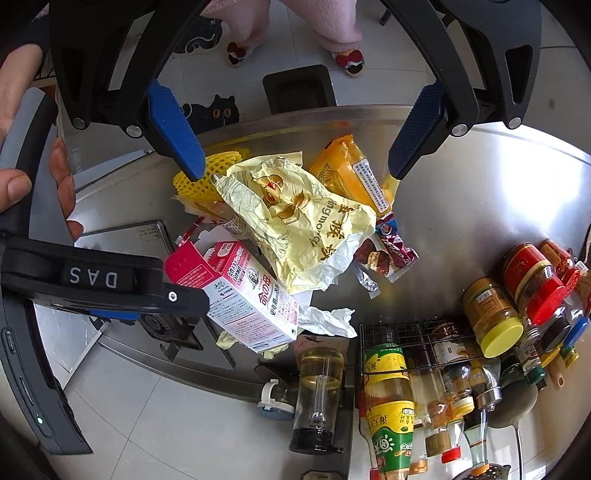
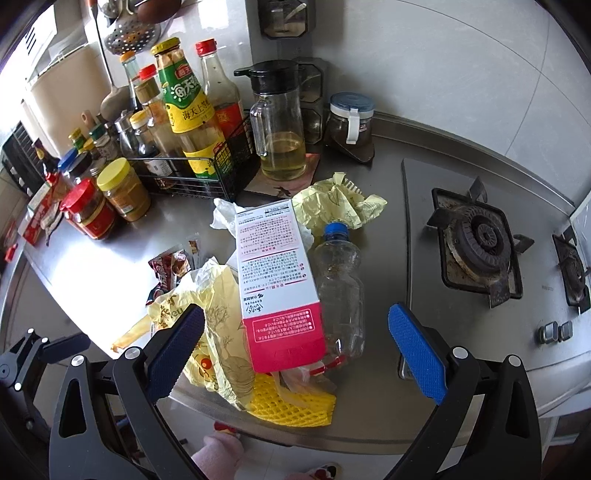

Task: Collect trash
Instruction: 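Grasp the pink-white milk carton with the right gripper while the left gripper grasps the yellow bag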

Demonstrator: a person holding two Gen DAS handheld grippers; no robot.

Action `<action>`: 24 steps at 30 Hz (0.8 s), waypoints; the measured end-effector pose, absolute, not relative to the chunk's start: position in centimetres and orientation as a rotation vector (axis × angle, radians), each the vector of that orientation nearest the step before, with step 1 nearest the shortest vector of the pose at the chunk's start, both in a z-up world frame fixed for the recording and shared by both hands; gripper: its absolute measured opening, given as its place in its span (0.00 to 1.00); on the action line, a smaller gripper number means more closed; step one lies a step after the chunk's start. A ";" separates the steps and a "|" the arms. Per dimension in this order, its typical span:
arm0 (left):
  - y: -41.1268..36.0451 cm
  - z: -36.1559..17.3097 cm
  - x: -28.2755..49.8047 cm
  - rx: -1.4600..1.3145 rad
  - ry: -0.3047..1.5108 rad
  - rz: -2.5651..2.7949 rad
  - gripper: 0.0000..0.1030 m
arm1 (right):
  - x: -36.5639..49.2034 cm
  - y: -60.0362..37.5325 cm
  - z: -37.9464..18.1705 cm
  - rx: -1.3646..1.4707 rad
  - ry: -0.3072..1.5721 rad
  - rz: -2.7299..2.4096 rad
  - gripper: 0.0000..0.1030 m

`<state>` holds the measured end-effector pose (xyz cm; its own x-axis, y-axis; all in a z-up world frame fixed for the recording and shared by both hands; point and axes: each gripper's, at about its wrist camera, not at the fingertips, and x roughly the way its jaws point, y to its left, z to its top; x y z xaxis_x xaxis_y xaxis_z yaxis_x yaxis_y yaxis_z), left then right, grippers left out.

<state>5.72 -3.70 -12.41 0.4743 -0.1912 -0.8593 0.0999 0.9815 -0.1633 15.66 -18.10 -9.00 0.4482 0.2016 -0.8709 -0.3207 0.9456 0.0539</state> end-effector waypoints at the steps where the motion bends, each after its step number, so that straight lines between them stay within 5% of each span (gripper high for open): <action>1: -3.9 -12.7 5.9 -0.102 1.069 -0.185 0.88 | 16.1 -17.9 -9.2 -0.131 1.067 0.329 0.97; 13: -6.3 -14.7 7.7 -0.169 1.060 -0.242 0.76 | 19.8 -17.5 -11.8 -0.153 1.126 0.338 0.93; 24: -7.2 -17.5 9.1 -0.111 1.090 -0.173 0.51 | 20.7 -17.7 -13.0 -0.143 1.163 0.366 0.84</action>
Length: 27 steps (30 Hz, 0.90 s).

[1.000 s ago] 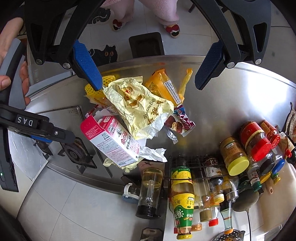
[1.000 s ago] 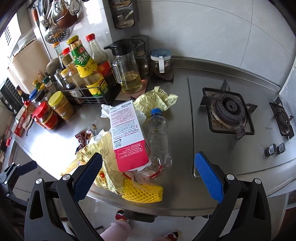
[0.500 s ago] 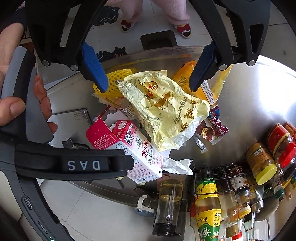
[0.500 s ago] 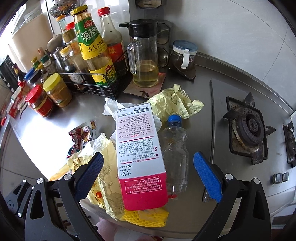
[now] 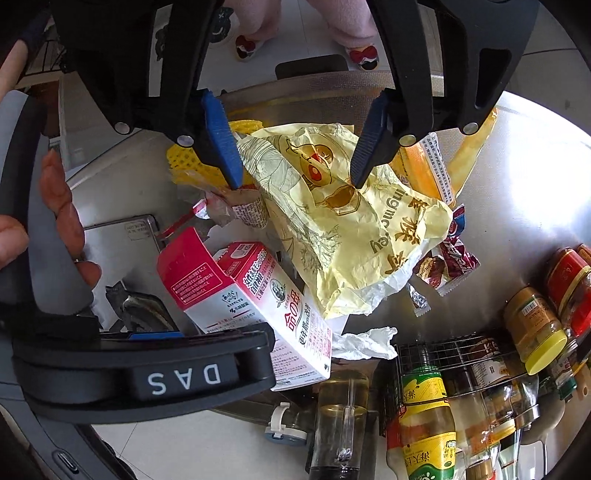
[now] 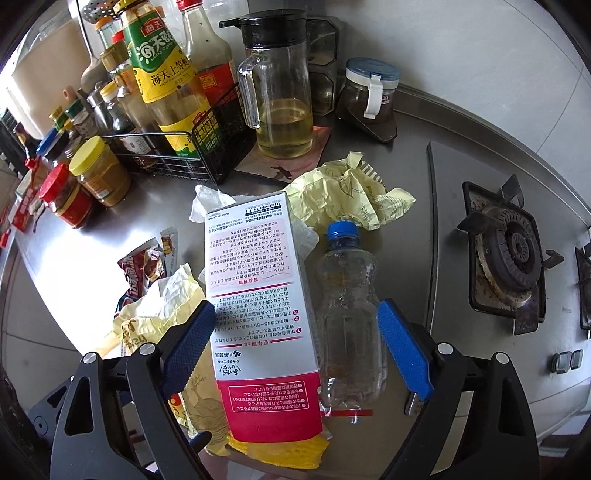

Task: Collect trash
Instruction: 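Grasp the pink-white milk carton with the right gripper while the left gripper grasps the yellow bag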

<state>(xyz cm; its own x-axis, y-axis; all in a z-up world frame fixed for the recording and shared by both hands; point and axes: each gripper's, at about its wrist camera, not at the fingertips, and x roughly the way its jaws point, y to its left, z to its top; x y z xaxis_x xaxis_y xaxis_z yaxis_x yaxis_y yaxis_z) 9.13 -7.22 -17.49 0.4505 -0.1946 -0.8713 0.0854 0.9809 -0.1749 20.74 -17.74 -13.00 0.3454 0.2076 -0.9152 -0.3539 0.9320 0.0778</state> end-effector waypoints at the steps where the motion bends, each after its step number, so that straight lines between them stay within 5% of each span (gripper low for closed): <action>1: -7.1 -17.6 9.2 -0.109 1.092 -0.170 0.50 | 20.7 -17.8 -12.8 -0.122 1.157 0.384 0.85; 9: -6.4 -17.8 8.9 -0.131 1.100 -0.185 0.09 | 21.2 -18.1 -14.1 -0.179 1.185 0.311 0.86; 20: -5.7 -17.4 8.5 -0.161 1.056 -0.206 0.02 | 22.2 -19.7 -16.3 -0.132 1.232 0.286 0.97; 27: -5.6 -17.2 8.8 -0.163 1.042 -0.208 0.02 | 22.4 -19.5 -18.0 -0.161 1.245 0.263 0.93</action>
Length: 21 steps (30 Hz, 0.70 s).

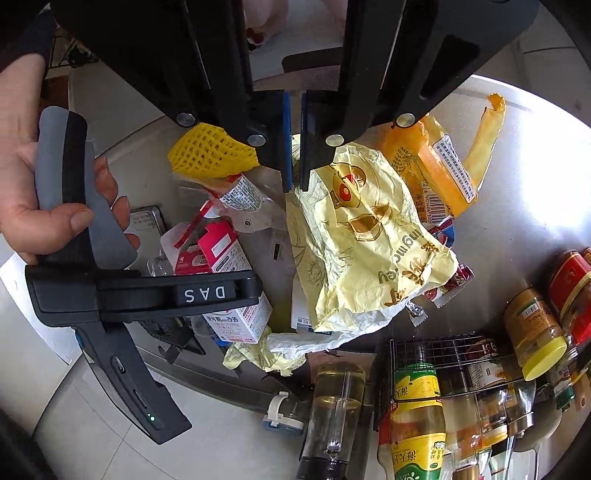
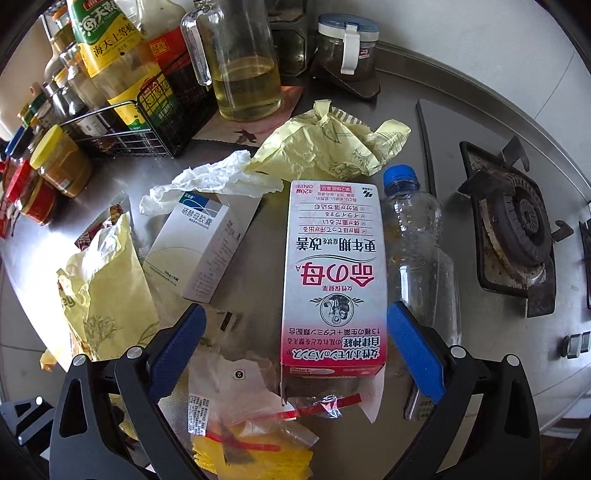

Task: Collect trash
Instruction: 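Grasp the pink-white milk carton with the right gripper while the left gripper grasps the yellow bag, then carry carton and yellow bag down to the floor bin and release both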

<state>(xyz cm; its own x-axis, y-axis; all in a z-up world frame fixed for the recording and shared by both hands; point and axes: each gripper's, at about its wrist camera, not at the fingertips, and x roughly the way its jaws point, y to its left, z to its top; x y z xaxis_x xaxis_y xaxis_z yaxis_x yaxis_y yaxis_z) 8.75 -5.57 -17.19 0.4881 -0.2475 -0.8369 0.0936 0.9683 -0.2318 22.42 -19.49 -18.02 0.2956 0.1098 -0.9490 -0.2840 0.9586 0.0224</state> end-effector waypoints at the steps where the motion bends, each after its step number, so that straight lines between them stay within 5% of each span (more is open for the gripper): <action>1: -5.5 -17.1 8.7 -0.164 1.040 -0.208 0.02 | 22.5 -19.6 -18.1 -0.151 1.252 0.262 0.81; 3: -5.5 -16.9 8.7 -0.163 1.033 -0.206 0.02 | 22.8 -19.9 -18.2 -0.132 1.269 0.264 0.58; 21: -5.4 -9.6 4.7 -0.117 0.857 -0.216 0.01 | 18.4 -21.9 -8.5 -0.050 1.062 0.288 0.57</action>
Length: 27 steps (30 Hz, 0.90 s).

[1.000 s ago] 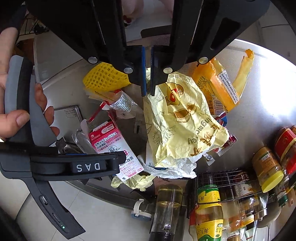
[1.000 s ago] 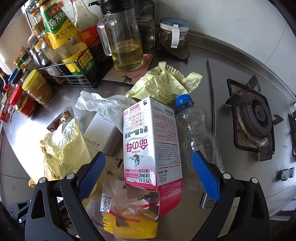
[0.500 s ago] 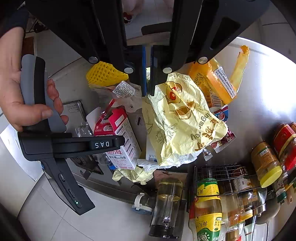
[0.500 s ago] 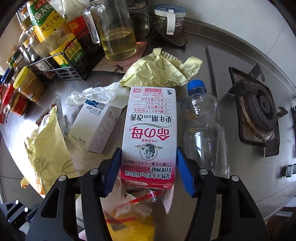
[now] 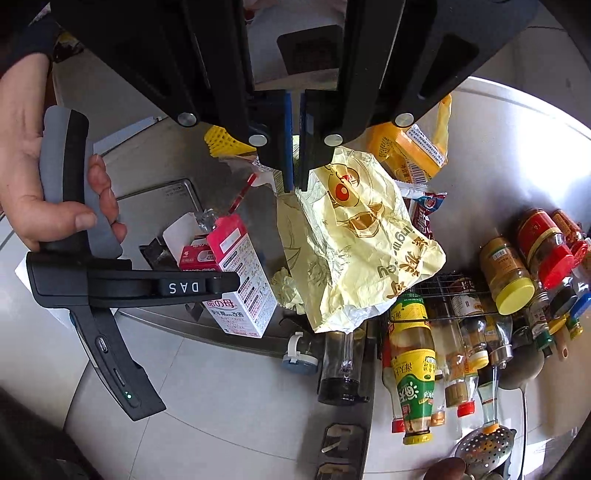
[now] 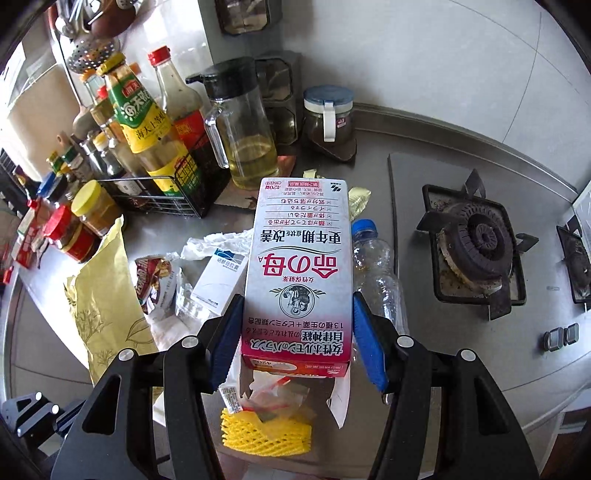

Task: Collect trash
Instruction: 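Carry carton and yellow bag down to the floor bin and release both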

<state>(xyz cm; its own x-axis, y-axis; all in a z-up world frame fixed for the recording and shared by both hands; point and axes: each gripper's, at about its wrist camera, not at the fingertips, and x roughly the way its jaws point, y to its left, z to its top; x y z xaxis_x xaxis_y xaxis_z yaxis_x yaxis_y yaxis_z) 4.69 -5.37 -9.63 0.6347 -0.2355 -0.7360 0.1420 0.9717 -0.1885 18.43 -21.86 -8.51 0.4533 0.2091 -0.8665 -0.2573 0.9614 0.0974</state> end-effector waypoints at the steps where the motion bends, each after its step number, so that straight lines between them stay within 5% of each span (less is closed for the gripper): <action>1: -5.4 -9.1 4.2 -0.114 0.846 -0.217 0.01 | 17.7 -22.1 -7.9 -0.044 1.050 0.296 0.57; 13: -5.2 -6.5 -4.5 -0.079 0.796 -0.231 0.01 | 5.5 -24.8 -4.7 -0.032 0.969 0.406 0.57; 27: -5.8 -16.1 -13.1 -0.058 0.944 -0.318 0.01 | -6.7 -25.4 -16.0 -0.042 1.207 0.543 0.57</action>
<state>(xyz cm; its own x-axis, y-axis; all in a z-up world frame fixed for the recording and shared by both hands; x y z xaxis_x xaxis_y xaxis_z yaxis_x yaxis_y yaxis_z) -13.12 -5.77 -16.08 0.5436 -0.2929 -0.7866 0.2422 0.9520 -0.1870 -6.73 -25.39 -16.01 0.2449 0.3759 -0.8937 -0.4197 0.8721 0.2517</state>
